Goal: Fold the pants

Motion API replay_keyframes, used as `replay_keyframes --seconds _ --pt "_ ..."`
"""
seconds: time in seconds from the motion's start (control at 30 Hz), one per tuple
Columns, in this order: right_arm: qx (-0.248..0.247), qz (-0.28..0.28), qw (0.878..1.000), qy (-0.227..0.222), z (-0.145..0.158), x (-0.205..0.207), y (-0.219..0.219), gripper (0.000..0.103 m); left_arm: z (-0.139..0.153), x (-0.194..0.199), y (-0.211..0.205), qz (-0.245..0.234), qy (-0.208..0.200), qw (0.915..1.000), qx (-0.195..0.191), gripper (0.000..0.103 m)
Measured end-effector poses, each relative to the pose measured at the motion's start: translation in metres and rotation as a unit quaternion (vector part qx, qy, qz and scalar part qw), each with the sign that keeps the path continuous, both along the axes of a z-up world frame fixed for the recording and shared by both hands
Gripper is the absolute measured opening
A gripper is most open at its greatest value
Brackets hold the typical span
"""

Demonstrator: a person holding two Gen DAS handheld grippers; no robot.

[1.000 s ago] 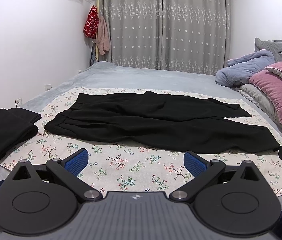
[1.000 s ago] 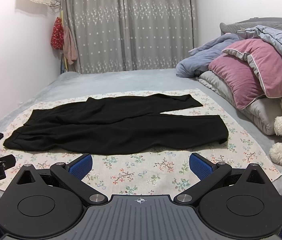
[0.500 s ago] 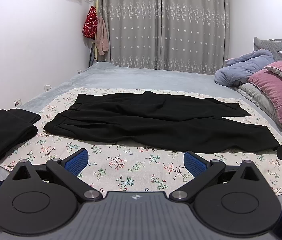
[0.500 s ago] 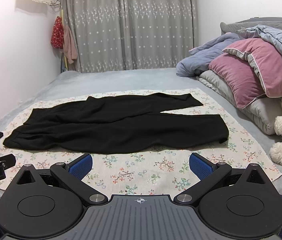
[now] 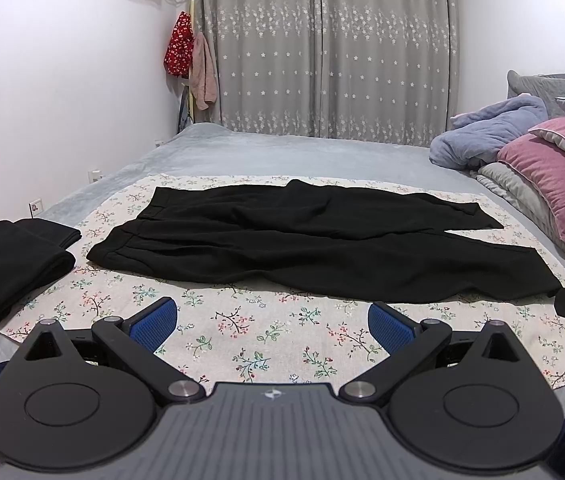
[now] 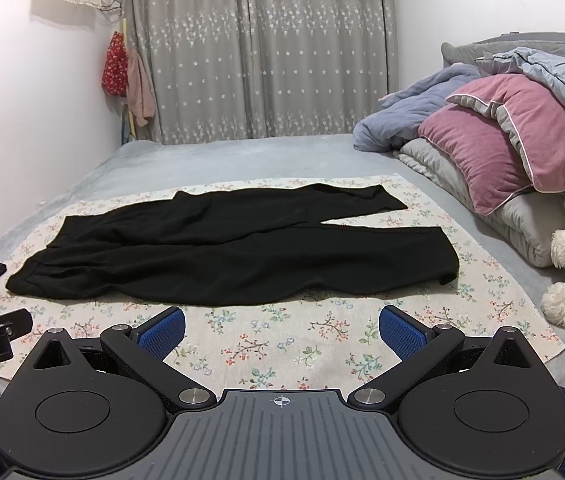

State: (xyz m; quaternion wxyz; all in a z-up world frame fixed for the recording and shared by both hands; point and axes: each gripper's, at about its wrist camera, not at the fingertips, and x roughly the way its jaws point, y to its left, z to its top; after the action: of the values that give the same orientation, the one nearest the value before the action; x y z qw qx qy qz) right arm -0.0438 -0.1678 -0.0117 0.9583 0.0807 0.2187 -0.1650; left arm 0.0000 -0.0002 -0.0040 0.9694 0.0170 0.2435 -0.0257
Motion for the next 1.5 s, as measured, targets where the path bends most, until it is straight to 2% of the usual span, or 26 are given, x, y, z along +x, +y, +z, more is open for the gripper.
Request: replay_keyframes --seconds 0.13,0.23,0.33,0.43,0.57,0.67,0.8,0.93,1.0,1.07,1.17,1.27,1.3,1.33,1.37,1.4,1.43,1.47,1.5 --pt "-0.002 0.004 1.000 0.002 -0.001 0.001 -0.001 0.103 0.000 0.005 0.001 -0.007 0.003 1.0000 -0.001 0.101" --pt "-0.025 0.023 0.999 -0.002 0.001 0.010 -0.010 0.103 0.004 0.031 0.010 -0.035 0.004 0.9994 0.001 0.101" --pt "-0.028 -0.012 1.000 0.002 -0.001 0.036 -0.053 0.103 0.005 0.073 0.033 0.002 0.016 0.9998 0.010 0.101" --pt "0.016 -0.042 0.998 0.039 -0.017 0.070 -0.104 0.103 0.003 0.121 0.063 0.042 0.037 0.9984 0.003 0.101" --pt "0.121 -0.068 0.988 0.075 -0.046 0.101 -0.178 0.103 -0.003 0.179 0.105 0.096 0.067 0.9927 -0.029 0.101" --pt "0.176 -0.114 0.974 0.081 -0.063 0.114 -0.225 0.103 -0.012 0.217 0.131 0.123 0.097 0.9847 -0.075 0.101" --pt "0.236 -0.141 0.957 0.095 -0.084 0.131 -0.270 0.103 -0.036 0.264 0.158 0.162 0.145 0.9673 -0.131 0.101" --pt "0.288 -0.180 0.933 0.120 -0.108 0.144 -0.310 0.103 -0.066 0.292 0.177 0.215 0.188 0.9476 -0.143 0.099" --pt "0.303 -0.193 0.925 0.124 -0.117 0.149 -0.324 0.103 -0.078 0.303 0.187 0.237 0.203 0.9395 -0.141 0.097" --pt "0.312 -0.200 0.921 0.122 -0.122 0.154 -0.334 0.103 -0.088 0.310 0.193 0.251 0.210 0.9339 -0.144 0.097" --pt "0.293 -0.201 0.927 0.124 -0.122 0.168 -0.338 0.100 -0.097 0.320 0.196 0.262 0.215 0.9299 -0.142 0.097" --pt "0.256 -0.200 0.937 0.130 -0.122 0.187 -0.332 0.092 -0.107 0.329 0.195 0.258 0.222 0.9293 -0.142 0.097" --pt "0.240 -0.197 0.941 0.135 -0.122 0.193 -0.330 0.084 -0.111 0.331 0.195 0.255 0.226 0.9284 -0.148 0.097" --pt "0.224 -0.193 0.945 0.140 -0.122 0.200 -0.328 0.070 -0.112 0.333 0.193 0.254 0.226 0.9287 -0.147 0.097" --pt "0.212 -0.191 0.948 0.140 -0.121 0.205 -0.327 0.060 -0.111 0.335 0.191 0.252 0.223 0.9307 -0.143 0.097" --pt "0.208 -0.192 0.949 0.137 -0.119 0.207 -0.328 0.044 -0.110 0.337 0.189 0.246 0.219 0.9337 -0.141 0.097" --pt "0.206 -0.193 0.950 0.135 -0.119 0.210 -0.329 0.033 -0.108 0.340 0.187 0.239 0.214 0.9368 -0.139 0.097" --pt "0.205 -0.194 0.950 0.134 -0.119 0.211 -0.331 0.029 -0.108 0.343 0.187 0.237 0.209 0.9385 -0.138 0.096" --pt "0.203 -0.197 0.950 0.133 -0.120 0.212 -0.334 0.020 -0.108 0.345 0.186 0.236 0.206 0.9394 -0.139 0.095"
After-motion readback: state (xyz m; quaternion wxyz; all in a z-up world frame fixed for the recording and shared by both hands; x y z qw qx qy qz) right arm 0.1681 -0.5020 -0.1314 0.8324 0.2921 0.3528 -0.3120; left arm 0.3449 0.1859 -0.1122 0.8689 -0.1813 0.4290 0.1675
